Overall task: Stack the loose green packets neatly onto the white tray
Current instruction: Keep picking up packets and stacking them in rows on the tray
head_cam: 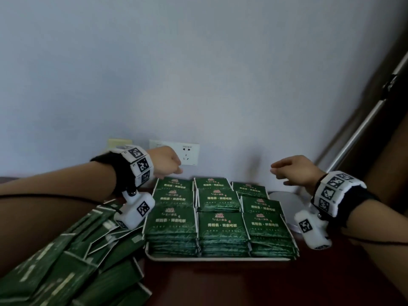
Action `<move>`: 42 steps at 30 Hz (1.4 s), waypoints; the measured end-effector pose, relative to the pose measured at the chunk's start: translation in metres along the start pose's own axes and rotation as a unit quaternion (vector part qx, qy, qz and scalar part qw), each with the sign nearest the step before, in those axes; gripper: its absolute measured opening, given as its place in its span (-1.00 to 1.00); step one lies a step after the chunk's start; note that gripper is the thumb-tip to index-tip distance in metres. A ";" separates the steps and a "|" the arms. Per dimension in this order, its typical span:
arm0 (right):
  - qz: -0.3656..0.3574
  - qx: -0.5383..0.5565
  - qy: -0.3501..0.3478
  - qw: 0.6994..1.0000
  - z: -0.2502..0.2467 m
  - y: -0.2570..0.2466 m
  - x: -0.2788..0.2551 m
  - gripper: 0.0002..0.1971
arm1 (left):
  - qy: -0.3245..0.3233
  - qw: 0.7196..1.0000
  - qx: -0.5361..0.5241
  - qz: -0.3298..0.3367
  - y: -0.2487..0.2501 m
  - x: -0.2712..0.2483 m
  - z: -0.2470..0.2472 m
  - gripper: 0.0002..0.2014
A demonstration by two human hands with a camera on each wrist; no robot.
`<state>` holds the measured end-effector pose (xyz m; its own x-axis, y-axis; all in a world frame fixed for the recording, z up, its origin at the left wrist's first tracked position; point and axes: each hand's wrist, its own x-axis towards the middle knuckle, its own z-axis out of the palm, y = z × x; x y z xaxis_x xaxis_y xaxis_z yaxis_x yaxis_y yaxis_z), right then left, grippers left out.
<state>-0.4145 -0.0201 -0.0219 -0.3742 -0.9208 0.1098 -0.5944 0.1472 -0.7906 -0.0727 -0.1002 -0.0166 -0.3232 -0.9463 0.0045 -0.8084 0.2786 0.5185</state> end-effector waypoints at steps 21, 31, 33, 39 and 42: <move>0.052 0.113 -0.285 0.950 0.216 -0.027 -0.203 -0.79 | -0.172 0.962 0.210 -0.027 -0.114 -0.182 0.053 -0.57; -0.050 -0.212 -0.325 0.920 0.250 -0.051 -0.209 -0.57 | -0.138 0.958 0.251 0.004 -0.117 -0.168 0.061 -0.67; -0.041 -0.221 -0.328 0.918 0.250 -0.052 -0.211 -0.77 | -0.116 0.966 0.232 0.007 -0.122 -0.167 0.059 -0.67; -0.036 -0.155 -0.296 0.942 0.253 -0.048 -0.214 -0.81 | -0.065 0.986 0.155 0.013 -0.131 -0.168 0.055 -0.72; -0.051 -0.120 -0.262 0.956 0.252 -0.047 -0.217 -0.83 | -0.046 0.997 0.061 0.030 -0.126 -0.172 0.053 -0.77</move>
<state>-0.1262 0.0813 -0.1610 0.0658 -0.9800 -0.1878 -0.7782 0.0674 -0.6244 0.0588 0.0359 -0.1280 -0.4119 -0.9100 -0.0480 -0.8384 0.3577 0.4113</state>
